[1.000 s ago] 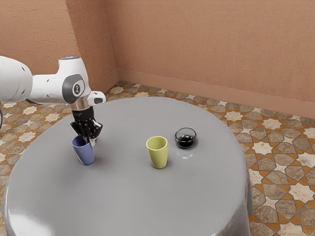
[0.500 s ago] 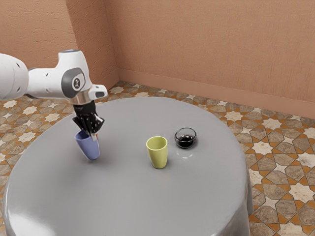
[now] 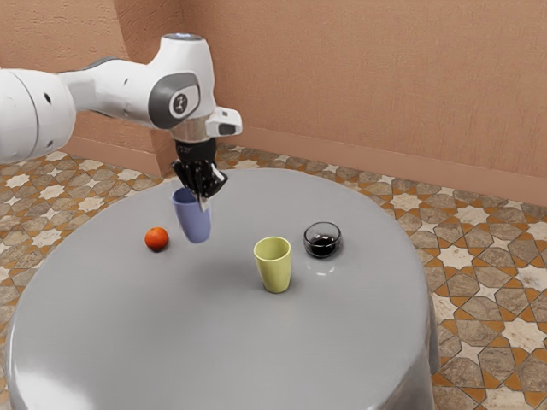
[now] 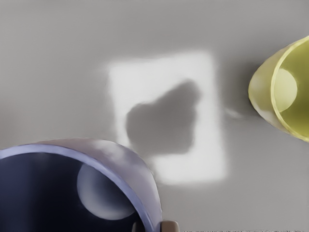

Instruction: Place the left cup onto the right cup

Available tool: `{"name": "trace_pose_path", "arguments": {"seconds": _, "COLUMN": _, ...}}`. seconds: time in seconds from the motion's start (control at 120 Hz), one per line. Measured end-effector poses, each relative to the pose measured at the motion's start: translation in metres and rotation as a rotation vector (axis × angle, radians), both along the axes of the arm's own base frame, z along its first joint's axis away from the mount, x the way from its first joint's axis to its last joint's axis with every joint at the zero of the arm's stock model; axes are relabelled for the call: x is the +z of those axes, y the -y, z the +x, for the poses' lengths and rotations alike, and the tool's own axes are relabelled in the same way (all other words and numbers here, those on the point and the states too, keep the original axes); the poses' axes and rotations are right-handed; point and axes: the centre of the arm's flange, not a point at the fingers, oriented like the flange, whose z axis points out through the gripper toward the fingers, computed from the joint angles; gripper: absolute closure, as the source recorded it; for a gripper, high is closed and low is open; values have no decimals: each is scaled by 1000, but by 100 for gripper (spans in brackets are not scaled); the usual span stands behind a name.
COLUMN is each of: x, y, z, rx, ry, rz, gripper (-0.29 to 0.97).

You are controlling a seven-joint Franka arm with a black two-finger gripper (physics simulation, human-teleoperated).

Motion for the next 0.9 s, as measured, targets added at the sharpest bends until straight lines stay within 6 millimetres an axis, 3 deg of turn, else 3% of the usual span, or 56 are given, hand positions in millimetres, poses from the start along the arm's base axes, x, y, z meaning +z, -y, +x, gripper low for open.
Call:
{"name": "trace_pose_path", "arguments": {"seconds": 0.092, "x": 16, "y": 37, "z": 1, "rx": -53, "ry": 12, "rz": 33, "gripper": 79}}
{"name": "trace_pose_path", "arguments": {"seconds": 0.2, "x": 23, "y": 67, "z": 0, "rx": -87, "ry": 16, "rz": 60, "gripper": 79}}
{"name": "trace_pose_path", "arguments": {"seconds": 0.517, "x": 27, "y": 128, "z": -8, "rx": -135, "ry": 19, "rz": 91, "gripper": 79}}
{"name": "trace_pose_path", "arguments": {"seconds": 0.733, "x": 20, "y": 156, "z": -4, "rx": -146, "ry": 25, "rz": 94, "gripper": 79}}
{"name": "trace_pose_path", "arguments": {"seconds": 0.9, "x": 11, "y": 166, "z": 8, "rx": -136, "ry": 35, "rz": 99, "gripper": 79}}
